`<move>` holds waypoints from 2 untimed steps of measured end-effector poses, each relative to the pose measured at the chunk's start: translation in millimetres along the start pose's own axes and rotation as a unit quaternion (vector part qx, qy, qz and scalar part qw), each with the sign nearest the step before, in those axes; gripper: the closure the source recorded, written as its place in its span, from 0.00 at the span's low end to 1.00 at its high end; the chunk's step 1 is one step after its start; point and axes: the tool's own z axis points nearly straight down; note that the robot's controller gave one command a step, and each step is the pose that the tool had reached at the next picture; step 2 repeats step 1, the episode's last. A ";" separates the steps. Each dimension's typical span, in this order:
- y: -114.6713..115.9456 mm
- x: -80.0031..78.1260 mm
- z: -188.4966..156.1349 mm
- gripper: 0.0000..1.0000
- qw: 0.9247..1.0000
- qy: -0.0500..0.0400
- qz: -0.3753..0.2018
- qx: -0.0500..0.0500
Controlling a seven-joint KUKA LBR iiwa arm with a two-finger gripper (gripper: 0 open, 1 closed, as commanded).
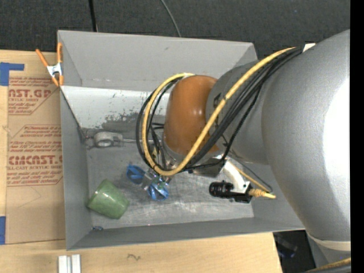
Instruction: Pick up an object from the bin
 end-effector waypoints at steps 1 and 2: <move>0.5 0.4 -9.8 1.00 1.000 0.001 -0.001 0.002; 0.5 0.4 -9.8 1.00 1.000 0.001 -0.001 0.002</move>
Offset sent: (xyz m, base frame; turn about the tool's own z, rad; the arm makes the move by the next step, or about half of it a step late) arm -0.0001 0.0002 0.0099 0.0000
